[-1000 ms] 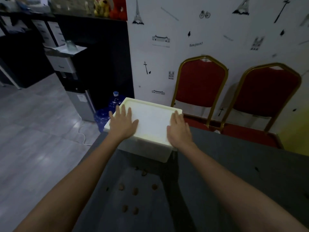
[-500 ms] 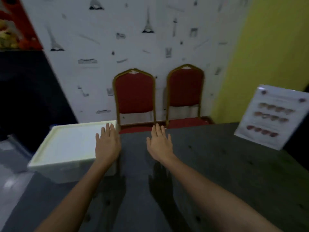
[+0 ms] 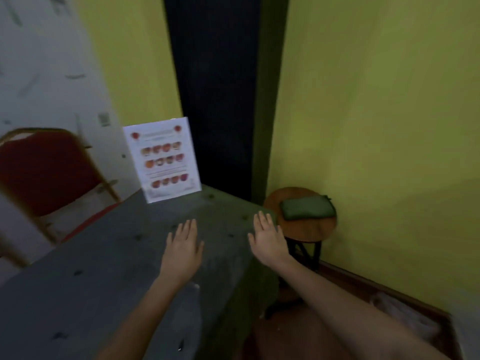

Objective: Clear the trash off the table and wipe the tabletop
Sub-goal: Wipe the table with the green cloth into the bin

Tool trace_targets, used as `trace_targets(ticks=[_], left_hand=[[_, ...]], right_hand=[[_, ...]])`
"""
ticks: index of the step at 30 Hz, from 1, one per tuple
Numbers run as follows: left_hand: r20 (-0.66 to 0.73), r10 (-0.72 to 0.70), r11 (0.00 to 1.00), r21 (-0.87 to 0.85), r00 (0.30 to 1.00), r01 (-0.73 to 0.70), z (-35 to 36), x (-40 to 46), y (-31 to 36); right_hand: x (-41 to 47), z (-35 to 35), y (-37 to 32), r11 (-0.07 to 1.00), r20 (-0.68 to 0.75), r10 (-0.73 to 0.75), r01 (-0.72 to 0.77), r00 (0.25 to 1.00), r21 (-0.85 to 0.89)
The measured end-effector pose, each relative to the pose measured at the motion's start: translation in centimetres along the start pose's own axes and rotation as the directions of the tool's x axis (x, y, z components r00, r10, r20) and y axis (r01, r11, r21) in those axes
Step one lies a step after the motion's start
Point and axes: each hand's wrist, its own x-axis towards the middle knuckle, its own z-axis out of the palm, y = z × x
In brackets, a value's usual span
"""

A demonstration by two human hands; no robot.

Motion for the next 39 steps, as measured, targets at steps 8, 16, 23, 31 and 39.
trace_targets(ticks=[8,16,23,31,39], left_hand=[[0.177,0.276,0.959,0.009,0.945,-0.282,6.0,6.1,15.7],[0.278,0.281,0.951,0.045,0.919,-0.305,9.4,11.0,21.3],[0.362,0.194,0.979,-0.128,0.912,-0.157,14.0,18.0,23.2],[0.452,-0.076,0.823,-0.475,0.889,0.312,20.6,26.1,24.2],[0.570,-0.286,0.622,-0.502,0.770,0.602,22.6,28.7,25.5]], right_hand=[[-1.9,-3.3,16.3,0.957,-0.032,0.290,-0.291,0.956,-0.015],[1.5,-4.3,21.3,0.935,0.002,0.353,-0.353,0.936,-0.038],[8.9,-2.2,25.7,0.914,0.132,0.399,-0.406,0.907,0.025],[18.2,0.7,30.1,0.922,0.274,0.378,-0.387,0.884,-0.022],[21.4,3.1,33.6,0.665,0.282,0.567,-0.632,0.774,0.399]])
